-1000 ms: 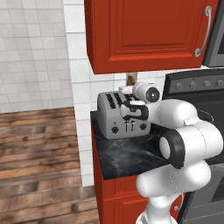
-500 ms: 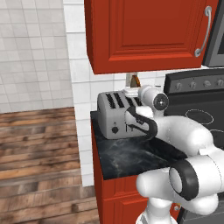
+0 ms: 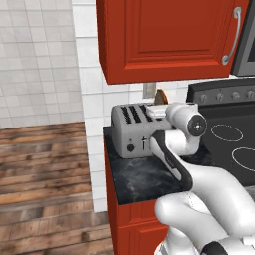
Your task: Start the toaster. Once the lever pops up, take the bread to the plate on the dining counter.
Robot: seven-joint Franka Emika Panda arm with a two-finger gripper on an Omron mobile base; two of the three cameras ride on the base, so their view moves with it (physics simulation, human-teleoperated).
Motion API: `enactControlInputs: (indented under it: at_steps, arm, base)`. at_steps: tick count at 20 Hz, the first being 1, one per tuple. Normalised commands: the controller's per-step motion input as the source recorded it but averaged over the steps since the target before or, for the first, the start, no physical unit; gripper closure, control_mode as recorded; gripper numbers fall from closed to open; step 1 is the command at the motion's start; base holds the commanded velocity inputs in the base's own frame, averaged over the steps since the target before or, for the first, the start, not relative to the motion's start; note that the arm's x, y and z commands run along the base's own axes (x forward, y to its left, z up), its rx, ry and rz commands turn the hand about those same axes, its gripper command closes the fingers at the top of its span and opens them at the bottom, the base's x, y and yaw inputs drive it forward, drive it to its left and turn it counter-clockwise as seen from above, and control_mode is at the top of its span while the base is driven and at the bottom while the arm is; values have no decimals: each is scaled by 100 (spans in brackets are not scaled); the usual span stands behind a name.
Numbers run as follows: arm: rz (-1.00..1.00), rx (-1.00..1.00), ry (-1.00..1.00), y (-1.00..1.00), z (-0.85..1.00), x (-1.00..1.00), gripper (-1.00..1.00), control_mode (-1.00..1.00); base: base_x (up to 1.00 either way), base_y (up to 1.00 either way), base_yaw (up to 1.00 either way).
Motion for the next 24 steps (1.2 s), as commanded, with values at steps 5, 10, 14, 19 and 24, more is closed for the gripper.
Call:
enactControlInputs:
  at_steps: [5, 10, 14, 19, 24]
  arm:
    - [0, -1, 13, 0, 36, -84, 100, -100]
    - [0, -4, 19, 0, 43, -74, 100, -100]
    - [0, -4, 21, 0, 38, -79, 100, -100]
    - [0, -3, 17, 0, 21, -59, 100, -100]
    - [0, 0, 0, 0, -1, -39, 100, -100]
  base:
    - [0, 0, 0]
    - [0, 0, 0]
    - [0, 0, 0]
    - [0, 0, 0]
    - [0, 0, 0]
